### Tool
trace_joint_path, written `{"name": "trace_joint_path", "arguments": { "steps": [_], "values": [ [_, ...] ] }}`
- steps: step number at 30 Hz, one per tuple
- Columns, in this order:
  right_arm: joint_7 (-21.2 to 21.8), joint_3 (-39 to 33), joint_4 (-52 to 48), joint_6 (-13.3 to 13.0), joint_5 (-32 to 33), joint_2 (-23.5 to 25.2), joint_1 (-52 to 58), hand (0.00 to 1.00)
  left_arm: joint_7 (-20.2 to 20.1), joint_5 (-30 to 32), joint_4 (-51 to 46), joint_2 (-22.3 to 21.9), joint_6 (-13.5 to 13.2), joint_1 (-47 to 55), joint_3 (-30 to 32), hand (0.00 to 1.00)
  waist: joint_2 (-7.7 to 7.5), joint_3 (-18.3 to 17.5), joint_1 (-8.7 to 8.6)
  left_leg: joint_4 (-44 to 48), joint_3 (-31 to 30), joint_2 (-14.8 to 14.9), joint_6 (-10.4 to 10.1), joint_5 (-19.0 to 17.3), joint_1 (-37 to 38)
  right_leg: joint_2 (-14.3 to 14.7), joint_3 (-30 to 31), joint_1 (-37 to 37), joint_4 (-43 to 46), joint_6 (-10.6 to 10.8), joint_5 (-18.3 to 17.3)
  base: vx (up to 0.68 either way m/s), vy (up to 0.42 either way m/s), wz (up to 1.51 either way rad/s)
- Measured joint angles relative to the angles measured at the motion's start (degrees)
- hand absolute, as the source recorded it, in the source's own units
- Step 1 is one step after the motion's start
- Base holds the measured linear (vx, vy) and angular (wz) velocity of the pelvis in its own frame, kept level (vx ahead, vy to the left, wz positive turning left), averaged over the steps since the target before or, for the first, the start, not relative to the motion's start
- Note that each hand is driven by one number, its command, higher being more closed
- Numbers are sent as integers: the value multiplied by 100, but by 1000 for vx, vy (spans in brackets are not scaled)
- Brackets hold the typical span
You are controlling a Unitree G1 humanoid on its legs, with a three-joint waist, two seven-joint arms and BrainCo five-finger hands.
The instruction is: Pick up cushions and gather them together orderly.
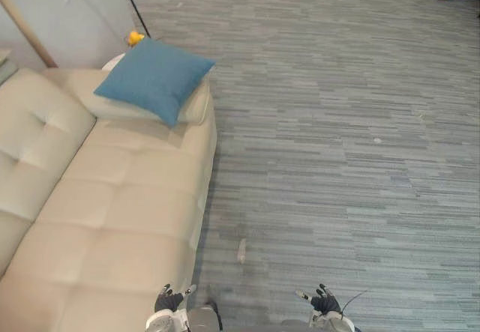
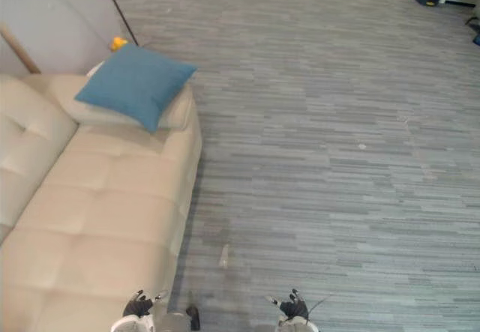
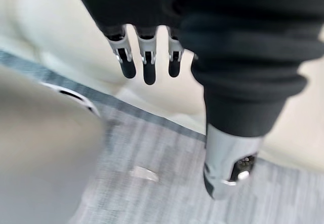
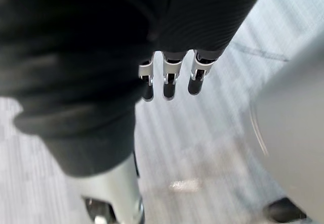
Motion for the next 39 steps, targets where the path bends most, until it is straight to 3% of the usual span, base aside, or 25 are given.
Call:
{"name": "trace_joint_path", "arguments": {
  "steps": [2,5,6,7,8,10,11,12,13,14,15,17,20,22,23,24,25,26,28,30,31,32,34,36,39],
  "values": [
    [-8,-20,22,9,-191,10,-172,0,9,-1,8,-15,8,-20,-9,0,-13,35,-77,-434,60,62,-7,-84,511,-65,-581,-370,-366,-363,-365,413,-69,-13],
    [-8,-225,29,17,-188,6,-237,0,4,5,73,-95,12,-91,-10,0,32,55,-145,-927,131,223,-42,-63,1014,106,-1063,-570,-1774,-527,-281,432,-183,2],
    [-17,-339,56,22,-190,3,-268,0,-1,10,121,-148,21,-186,-14,0,14,88,-179,-1137,120,257,-47,-62,1278,218,-995,-650,-2813,-568,180,493,-262,16],
    [-20,-339,81,22,-190,-2,-252,0,-9,13,126,-160,21,-199,-12,0,-42,99,-195,-1157,78,207,-55,-59,1373,236,-904,-593,-3159,-637,555,621,-341,12],
    [-23,-434,209,31,-194,-106,-318,0,-16,43,225,-255,33,-257,19,0,148,170,-199,-1107,-133,356,-94,34,1560,375,-999,-363,-3041,-971,594,415,-217,1],
    [-46,-620,267,38,-231,-173,-383,0,-39,75,215,-424,24,-322,62,0,246,185,-204,-718,-440,399,-297,353,1525,359,-1015,-294,-2628,-1169,78,493,-289,3],
    [-50,-635,288,47,-276,-180,-380,0,-40,86,220,-441,25,-331,38,0,277,190,-206,-586,-508,424,-331,396,1506,364,-1043,-239,-2591,-1180,-10,589,-368,32],
    [-51,-658,321,80,-411,-198,-367,0,-102,120,202,-434,28,-357,32,0,316,179,-279,514,-816,549,-530,706,1106,395,-1203,119,-2682,-1236,-258,377,-228,40],
    [-51,-655,333,84,-411,-197,-350,0,-112,120,202,-437,31,-376,58,0,311,193,-307,1152,-973,603,-715,937,819,404,-1265,320,-2818,-1239,-296,542,-316,54],
    [-65,-612,405,92,-407,-202,-342,0,-121,119,173,-435,32,-378,61,0,252,252,-283,2560,-1154,690,-992,1123,155,483,-1307,786,-3191,-1253,-318,408,-201,30],
    [-71,-554,419,122,-401,-195,-370,0,-131,117,57,-435,23,-371,119,0,259,306,-218,3609,-1085,782,-907,959,-373,563,-1317,1255,-3532,-1271,-327,467,-187,17],
    [-73,-509,482,147,-400,-190,-374,0,-132,115,-84,-425,6,-373,161,0,226,355,-116,4025,-721,828,-561,621,-1026,607,-1350,1820,-3980,-1275,-332,359,-100,-2],
    [-99,-543,462,168,-402,-155,-401,0,-129,116,-193,-426,-24,-370,162,0,224,363,-54,2947,-42,840,-218,280,-1617,611,-1340,2389,-4482,-1154,-339,335,-19,-9],
    [-112,-558,415,189,-405,-124,-378,0,-117,125,-233,-429,-35,-367,162,0,212,362,-45,1503,230,668,-156,372,-1658,542,-1329,2696,-4685,-968,-440,420,76,-11],
    [-111,-544,416,191,-410,-118,-359,0,-115,160,-234,-439,-33,-346,161,0,231,339,-39,379,327,482,-55,933,-1646,516,-1291,2921,-4774,-781,-597,478,141,-15],
    [-112,-537,419,200,-410,-103,-355,0,-114,183,-236,-431,-33,-341,161,0,199,332,0,368,306,426,2,1220,-1623,481,-1250,2953,-4771,-736,-645,626,173,-18],
    [-112,-532,432,212,-416,-10,-351,0,-113,241,-238,-367,-35,-334,160,0,6,198,30,314,377,220,139,1207,-1585,301,-1136,3005,-4760,-654,-681,685,165,-4],
    [-98,-525,437,213,-422,80,-314,0,-116,262,-229,-291,-25,-349,158,0,-183,146,11,304,442,52,275,1090,-1504,88,-1033,2924,-4526,-517,-531,679,160,4],
    [-95,-531,446,229,-435,95,-275,0,-117,277,-219,-270,-25,-346,160,0,-197,138,59,338,461,5,306,949,-1390,19,-829,2798,-4050,-409,-385,413,127,12],
    [-91,-551,465,233,-645,104,-254,0,-116,276,-174,-234,-8,-343,153,0,-237,166,72,96,433,-171,327,726,-853,-176,-580,2312,-2351,61,51,520,159,29],
    [-65,-528,451,232,-644,112,-215,0,-106,274,-91,-187,16,-338,160,0,-184,223,45,-105,308,-267,318,564,-405,-333,-425,1706,-852,366,456,452,84,33],
    [-56,-504,441,214,-645,98,-216,0,-105,274,-55,-171,23,-335,161,0,-188,223,30,-149,270,-280,313,515,-268,-356,-413,1534,-513,312,367,420,59,47],
    [-39,-427,405,187,-644,17,-194,0,-101,275,34,-156,71,-307,160,0,-156,227,21,-515,56,-280,304,404,378,-408,-669,964,-189,-48,-182,371,-34,57],
    [-39,-433,388,153,-644,4,-197,0,-99,274,84,-160,79,-311,163,0,-142,229,-1,-751,-106,-254,301,404,650,-405,-826,706,-696,-193,-345,362,-102,66],
    [-41,-444,393,115,-636,-33,-230,0,-95,273,114,-201,83,-338,233,0,-124,228,-133,-847,-687,-133,61,239,827,-139,-489,428,-2319,-283,-263,263,-203,87]
  ]
}}
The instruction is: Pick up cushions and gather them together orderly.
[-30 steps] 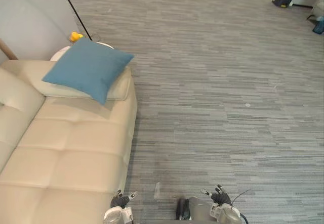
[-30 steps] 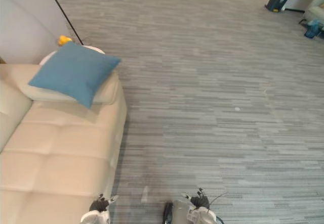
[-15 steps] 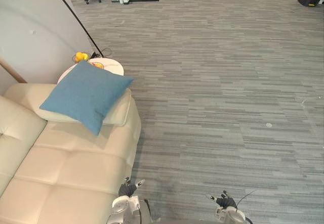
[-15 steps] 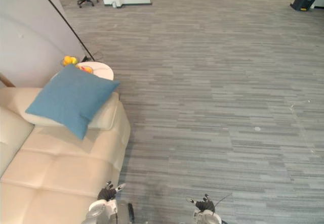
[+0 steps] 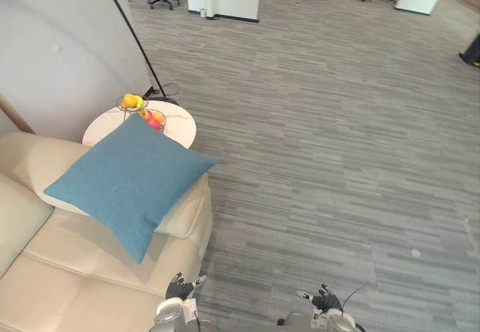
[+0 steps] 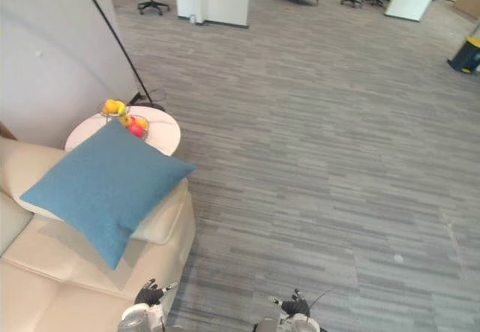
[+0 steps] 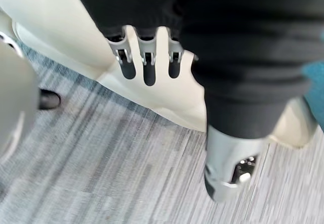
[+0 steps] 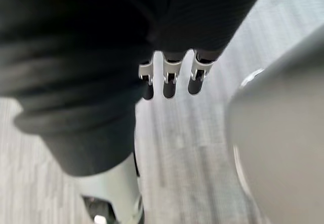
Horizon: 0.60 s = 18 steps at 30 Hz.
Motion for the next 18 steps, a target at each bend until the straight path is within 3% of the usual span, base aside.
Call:
{"name": "trace_joint_path", "arguments": {
  "steps": [1,2,4,6,8,9,11,12,13,14,15,16,18],
  "values": [
    [-2,9,22,6,4,-24,0,0,6,2,10,-8,1,-7,13,0,8,2,-13,109,-295,58,-126,-167,28,222,561,-44,-692,-42,186,457,-489,131],
    [0,7,33,7,10,-27,22,0,6,4,14,-29,-4,-18,123,0,-9,11,-18,363,-614,91,-313,-442,-35,382,1050,91,-1160,57,644,336,-378,121],
    [-2,-13,52,13,7,-164,35,0,12,3,83,-160,-7,-14,226,0,199,-69,-8,539,-912,251,-378,-525,-61,504,761,204,-949,-109,437,306,-320,87],
    [12,-28,102,21,11,-271,11,0,-6,5,114,-268,6,27,237,0,361,-72,-22,593,-1154,359,-507,-340,-92,376,209,255,-420,-302,-142,413,-425,111],
    [19,-34,104,20,13,-293,25,0,-8,6,110,-270,5,46,260,0,405,-84,-55,753,-1184,434,-594,-218,-232,353,-70,417,-483,-348,-168,211,-238,94],
    [20,-55,114,24,13,-282,48,0,-9,4,87,-287,3,49,312,0,398,-74,-53,1101,-1090,519,-754,-74,-499,333,-331,646,-669,-369,-159,227,-255,139],
    [12,-82,113,26,15,-240,66,0,-8,6,-5,-271,-6,49,334,0,334,-38,-44,1622,-598,670,-826,21,-852,293,-662,1015,-948,-468,-162,202,-197,143],
    [8,-99,112,31,38,-201,72,0,-12,7,-103,-267,-8,49,300,0,279,-11,-34,1775,317,827,-732,-27,-1043,210,-976,1308,-1138,-504,-183,132,-90,103],
    [8,-99,106,30,60,-195,67,0,-12,6,-113,-266,-8,46,284,0,273,-11,-38,1757,542,841,-685,-33,-1092,182,-1060,1346,-1166,-504,-183,122,-60,133],
    [8,-99,87,31,127,-184,58,0,-13,7,-124,-263,2,23,189,0,273,-9,-41,1553,1376,885,-433,101,-1236,109,-1316,1411,-1186,-502,-183,64,-4,81],
    [8,-100,80,31,128,-169,53,0,-13,7,-118,-261,5,12,183,0,266,-13,-38,1531,1633,904,-392,125,-1265,85,-1414,1427,-1189,-497,-184,105,53,144],
    [7,-100,25,35,134,-98,59,0,-12,10,-129,-262,16,-31,140,0,163,-77,-42,1164,2281,808,-233,246,-1257,-47,-1660,1443,-1304,-375,-110,110,80,100],
    [12,-96,15,34,133,30,18,0,-9,14,-125,-192,25,-41,118,0,68,-97,-26,894,2412,703,-147,317,-1258,-45,-1780,1489,-1515,-323,5,148,115,77]
  ]
}}
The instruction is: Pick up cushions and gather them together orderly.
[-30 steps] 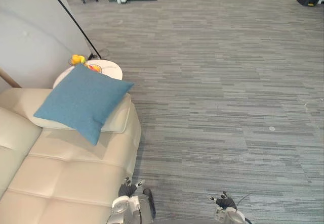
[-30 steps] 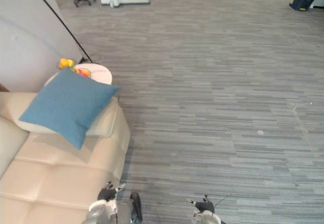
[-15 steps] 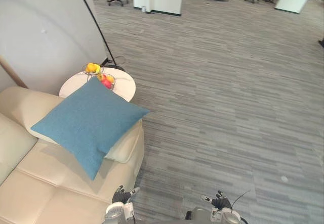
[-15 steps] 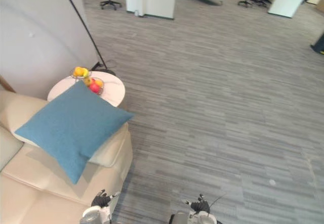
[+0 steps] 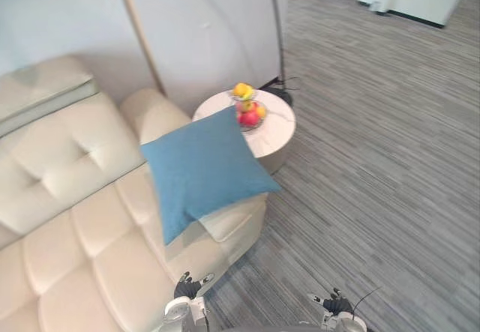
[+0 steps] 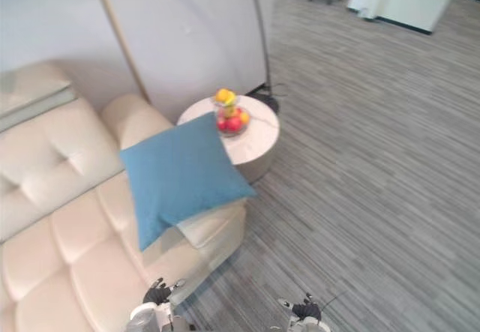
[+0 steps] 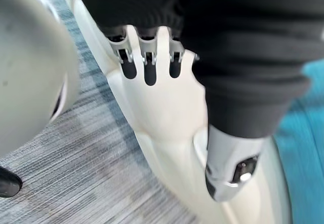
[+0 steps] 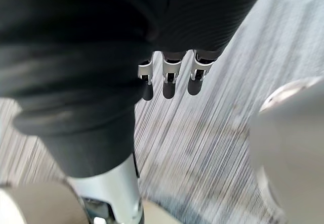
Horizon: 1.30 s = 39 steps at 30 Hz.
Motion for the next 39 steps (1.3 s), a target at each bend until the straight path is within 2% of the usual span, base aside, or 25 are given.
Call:
{"name": "trace_joint_path", "arguments": {
  "steps": [1,2,4,5,6,7,8,9,10,11,12,14,15,16,17,19,21,24,27,29,31,32,34,35,39],
  "values": [
    [3,1,8,25,-3,130,-39,0,-2,4,17,78,16,1,-1,0,-78,-21,26,-233,-29,-106,26,99,67,4,14,39,-126,23,146,138,93,37],
    [3,2,8,34,-3,158,-46,0,-2,5,30,92,19,3,-1,0,-88,-27,32,-302,-26,-127,26,123,108,3,26,43,-128,20,191,129,75,0],
    [11,56,-4,53,-21,168,-57,0,-5,3,122,101,16,7,-14,0,-80,-5,39,-618,-7,-232,24,153,502,-121,150,-9,458,68,306,132,79,-3],
    [10,101,-25,51,-26,157,-56,0,-13,1,176,128,15,10,-35,0,-107,4,23,-671,-32,-277,27,151,711,-302,225,-199,1263,167,393,125,78,13],
    [13,112,-41,48,-31,148,-46,0,-18,1,204,145,17,10,-74,0,-117,-3,14,-687,-48,-281,27,151,784,-382,300,-330,1684,196,530,118,83,30],
    [16,179,-92,44,-58,122,-39,0,-33,1,224,165,18,22,-148,0,-50,33,4,-761,-157,-261,30,148,939,-486,555,-671,2544,311,1100,68,37,44],
    [16,237,-213,36,-114,112,11,0,-45,1,221,160,15,32,-142,0,-50,36,-28,-830,-297,-213,87,48,1110,-474,871,-1106,3335,314,1263,111,15,59],
    [23,278,-230,28,-126,117,7,0,-40,3,229,184,20,14,-125,0,-101,52,-33,-819,-414,-214,42,-44,1138,-442,1101,-1371,3672,321,860,107,-26,51],
    [26,295,-237,31,-122,119,-1,0,-40,2,239,196,21,-3,-125,0,-126,66,-32,-815,-469,-222,73,-63,1140,-440,1206,-1455,3727,322,705,102,-87,52],
    [27,313,-244,23,-124,95,-18,0,-38,-1,243,201,22,-18,-122,0,-120,74,-37,-828,-599,-231,67,-85,1205,-378,1359,-1660,3612,322,380,107,-191,60],
    [31,340,-234,0,-123,59,-35,0,-38,-2,250,196,20,-26,-120,0,-92,82,-66,-829,-775,-217,55,-153,1247,-313,1391,-1737,3168,282,232,108,-226,62],
    [31,337,-196,-6,-123,49,-55,0,-39,-4,291,191,12,-48,-63,0,-91,83,-64,-821,-989,-198,-32,-212,1257,-158,1567,-1752,2387,254,175,82,-219,62],
    [32,333,-143,-10,-117,40,-45,0,-40,-7,335,180,8,-31,107,0,-112,76,-67,-788,-1167,-211,-150,-258,1214,22,1888,-1629,1520,199,335,108,-288,97],
    [-11,331,-76,1,-126,22,12,0,12,52,335,188,25,-40,213,0,-253,30,-82,-744,-1458,-328,-356,-321,1226,6,2071,-1425,927,132,405,136,-319,84],
    [-15,325,-12,9,-122,5,6,0,35,50,351,151,35,-62,246,0,-229,13,-68,-742,-1518,-304,-382,-333,1247,32,2033,-1331,841,124,284,202,-289,66],
    [-22,303,70,73,-122,-240,-54,0,72,41,338,-31,9,43,273,0,197,-91,-35,-916,-1671,39,-548,-236,1349,347,1751,-1151,698,-3,159,277,-284,27],
    [-13,319,70,71,-119,-262,-75,0,70,32,349,-75,17,58,260,0,294,-112,-34,-1138,-1740,205,-615,-153,1468,535,1642,-1038,590,-42,154,213,-212,10],
    [-13,307,80,71,-75,-229,-45,0,59,-18,337,-75,19,74,246,0,229,-125,-40,-1351,-1776,283,-642,-72,1672,685,1568,-829,448,-85,180,130,-92,4],
    [-31,199,82,70,96,-231,19,0,66,-74,336,-43,19,56,250,0,67,-179,-48,-1356,-1808,182,-646,-68,1695,610,1599,-747,344,-79,187,66,26,1],
    [-63,158,75,66,216,-184,77,0,77,-88,341,25,30,71,266,0,-41,-191,-66,-1340,-1817,72,-647,-68,1696,525,1624,-642,163,-16,337,35,91,5],
    [-72,102,67,69,356,-186,99,0,84,-146,342,90,33,86,304,0,-66,-194,-70,-1339,-1808,12,-646,-68,1694,482,1653,-583,12,33,476,5,121,-6],
    [-80,92,-128,77,384,-207,81,0,97,-298,342,210,44,98,329,0,-97,-195,-69,-1338,-1730,-80,-645,-68,1672,420,1747,-582,-139,102,640,-29,180,-18],
    [-87,93,-376,79,404,-211,76,0,111,-333,342,271,63,129,332,0,-118,-184,-69,-1331,-1719,-112,-644,-69,1666,386,1801,-593,-190,133,711,-58,114,-17],
    [-113,93,-744,76,521,-232,72,0,117,-467,340,435,88,156,336,0,-119,-183,-76,-1323,-1686,-137,-628,-77,1660,367,1854,-600,-246,163,789,-64,52,-15],
    [-200,102,-1894,50,567,-444,-194,0,132,-752,94,749,92,142,559,0,-193,-184,-68,-1305,-1552,-253,-595,-96,1586,321,2063,-785,-248,211,839,-117,35,-22]
  ]
}}
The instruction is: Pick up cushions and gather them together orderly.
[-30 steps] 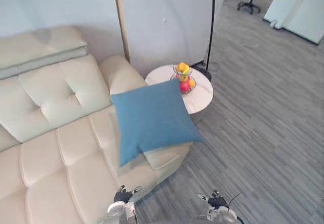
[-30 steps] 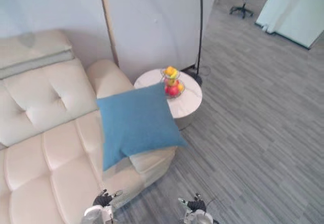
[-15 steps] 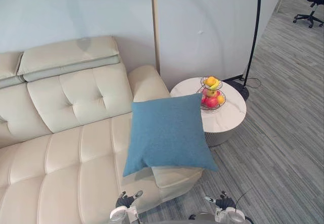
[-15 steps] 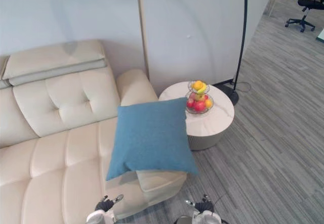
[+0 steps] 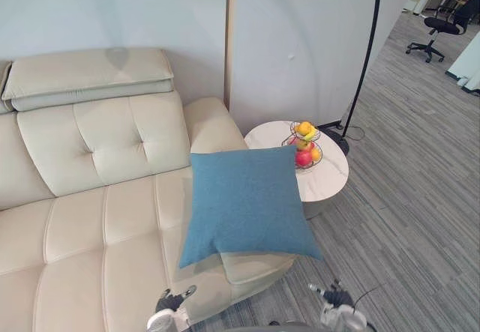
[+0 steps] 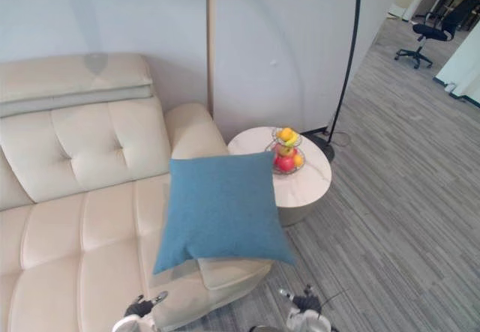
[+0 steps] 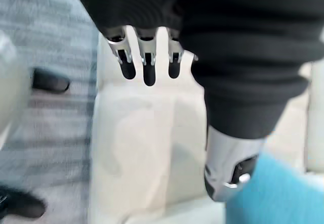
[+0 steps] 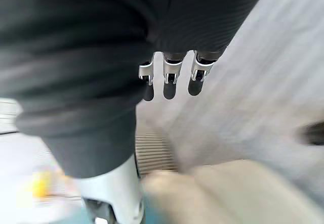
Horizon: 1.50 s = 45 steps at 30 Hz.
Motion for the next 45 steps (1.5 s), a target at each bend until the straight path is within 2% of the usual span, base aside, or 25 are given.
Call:
{"name": "trace_joint_path", "arguments": {
  "steps": [3,7,9,13,16,20,26,29,31,34,45],
  "values": [
    [-45,-25,-663,-21,-6,-381,-167,0,9,-178,-302,138,-16,-2,198,0,7,66,0,99,-13,-39,21,-4,-11,-10,47,2,9,-6,11,-124,-7,-7],
    [-102,-182,-1166,-19,-18,-585,-287,0,106,-269,-803,292,-23,1,381,0,1,87,-6,98,-61,-47,50,14,-79,-20,47,-14,-39,-8,37,-107,-18,3],
    [-131,-191,-1290,-19,-19,-697,-334,0,131,-449,-1208,415,-29,7,458,0,-1,91,-9,94,-98,-57,76,31,-142,-22,41,-35,-100,7,84,-45,-6,7],
    [-222,-170,-1549,-11,-18,-880,-626,0,347,-777,-2089,630,-244,-6,560,0,57,123,1,115,-149,-102,92,67,-223,-45,70,-83,-98,-26,190,12,9,1],
    [-215,23,-1552,-11,-23,-1041,-897,0,354,-881,-2358,697,-259,-95,551,0,54,127,1,191,-229,-124,109,58,-300,-59,130,-91,-101,-34,195,33,28,9],
    [-140,579,-1537,-10,-27,-1131,-1299,0,366,-882,-2359,737,-256,-280,306,0,57,134,3,240,-370,-181,158,33,-407,-106,211,-94,-114,-35,196,0,25,15],
    [-83,992,-1219,4,-26,-1128,-1758,0,464,-882,-2350,743,-252,-462,-40,0,104,240,77,364,-475,-247,219,33,-670,-152,309,-212,-199,-17,255,-22,18,9],
    [-106,1111,-622,67,-15,-1129,-2197,0,470,-883,-2274,761,-250,-749,-392,0,96,408,115,441,-546,-292,265,79,-920,-211,291,-400,-190,-7,306,-53,8,12],
    [-111,1215,-289,132,-14,-1128,-2600,0,483,-883,-2079,761,-240,-1188,-638,0,98,655,121,586,-609,-330,287,124,-1207,-257,280,-601,-188,-11,401,-66,10,11],
    [-142,1251,-63,184,-10,-1130,-2884,0,534,-882,-1921,760,-238,-1575,-806,0,83,795,111,615,-681,-372,304,207,-1412,-308,248,-788,-187,-10,472,-46,5,13],
    [-341,1343,-7,252,-13,-1128,-3519,0,638,-858,-1464,759,-222,-2975,-1489,0,98,1303,51,899,-770,-319,275,314,-2119,-307,149,-1298,-173,-33,649,-69,-18,6]
  ]
}}
